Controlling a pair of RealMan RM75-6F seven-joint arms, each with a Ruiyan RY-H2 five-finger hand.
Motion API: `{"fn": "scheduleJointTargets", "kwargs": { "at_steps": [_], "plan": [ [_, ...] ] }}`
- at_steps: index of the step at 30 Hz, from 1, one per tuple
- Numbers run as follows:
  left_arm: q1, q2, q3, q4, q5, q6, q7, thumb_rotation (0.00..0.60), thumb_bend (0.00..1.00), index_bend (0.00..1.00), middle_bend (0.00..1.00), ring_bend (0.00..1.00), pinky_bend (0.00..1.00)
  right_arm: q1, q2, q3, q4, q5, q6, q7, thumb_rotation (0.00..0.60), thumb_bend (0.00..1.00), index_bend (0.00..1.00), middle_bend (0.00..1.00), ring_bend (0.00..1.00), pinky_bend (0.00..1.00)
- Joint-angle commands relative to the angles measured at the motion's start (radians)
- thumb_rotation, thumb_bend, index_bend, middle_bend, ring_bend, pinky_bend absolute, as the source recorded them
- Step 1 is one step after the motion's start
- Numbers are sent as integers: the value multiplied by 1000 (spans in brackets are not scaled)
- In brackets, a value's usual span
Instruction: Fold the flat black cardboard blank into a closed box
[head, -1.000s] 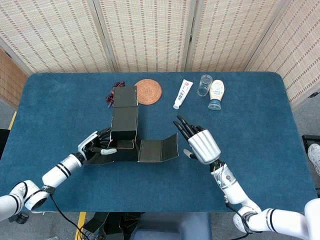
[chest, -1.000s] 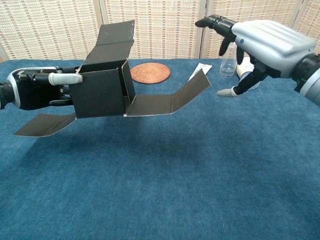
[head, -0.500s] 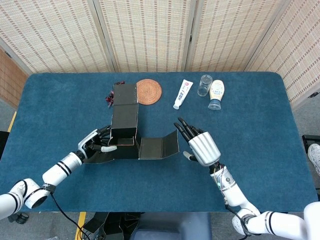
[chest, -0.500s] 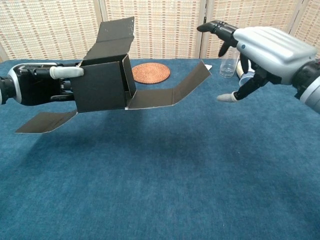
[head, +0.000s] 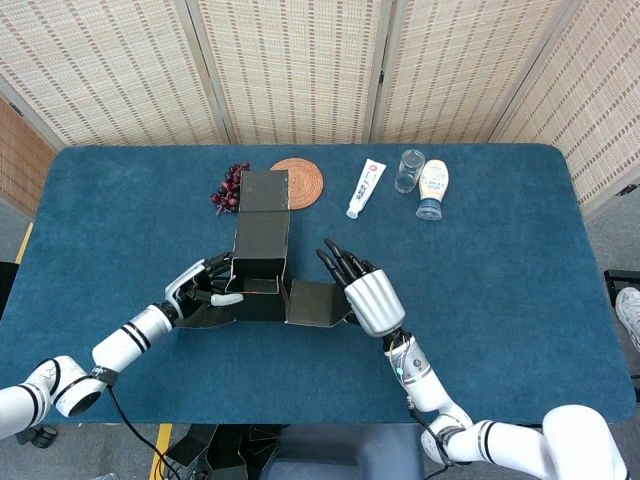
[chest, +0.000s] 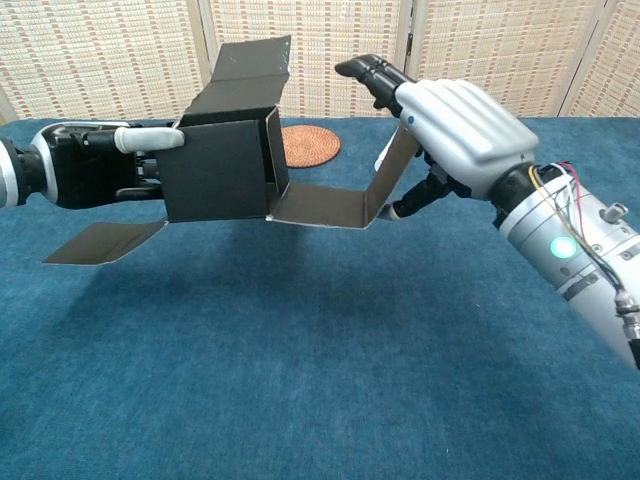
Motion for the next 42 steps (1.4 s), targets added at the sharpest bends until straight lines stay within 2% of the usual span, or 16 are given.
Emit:
{"fn": "scheduleJointTargets", "kwargs": {
  "at_steps": [1, 14, 23, 27, 30, 33, 36, 42],
  "plan": [
    [-1, 3, 0, -11, 2, -3, 5, 600, 138, 257, 292, 666, 934, 22, -45, 19, 53, -22, 12, 20, 600, 0, 0, 0, 234, 482],
    [0, 0, 4, -26, 14, -1, 63, 600, 138, 255, 292, 665, 934, 81, -93, 56, 104, -58, 3, 23, 600, 0, 0, 0, 241, 483],
    [11, -24, 19, -16, 24, 9, 150, 600, 138, 253, 285, 665, 934, 139, -89, 63, 146, -111, -6, 8, 600, 0, 0, 3, 329, 546],
    [13, -37, 23, -9, 28, 11, 176, 600, 138, 253, 284, 665, 934, 158, -90, 60, 158, -129, -7, 5, 600, 0, 0, 89, 404, 596],
    [14, -47, 27, -1, 32, 13, 196, 600, 138, 252, 282, 665, 933, 168, -94, 61, 170, -138, 0, 20, 600, 0, 5, 225, 472, 635],
    [16, -56, 29, 10, 32, 15, 216, 600, 138, 253, 281, 665, 934, 171, -92, 56, 180, -139, -1, 34, 600, 0, 58, 307, 570, 689],
    [17, -65, 31, 23, 31, 14, 235, 600, 138, 253, 280, 665, 934, 172, -78, 47, 177, -136, -18, 34, 600, 0, 110, 335, 639, 721],
    [20, -94, 28, 50, 24, 15, 294, 600, 138, 253, 280, 665, 935, 175, -48, 22, 162, -138, -55, 25, 600, 0, 169, 334, 644, 724]
  ]
}}
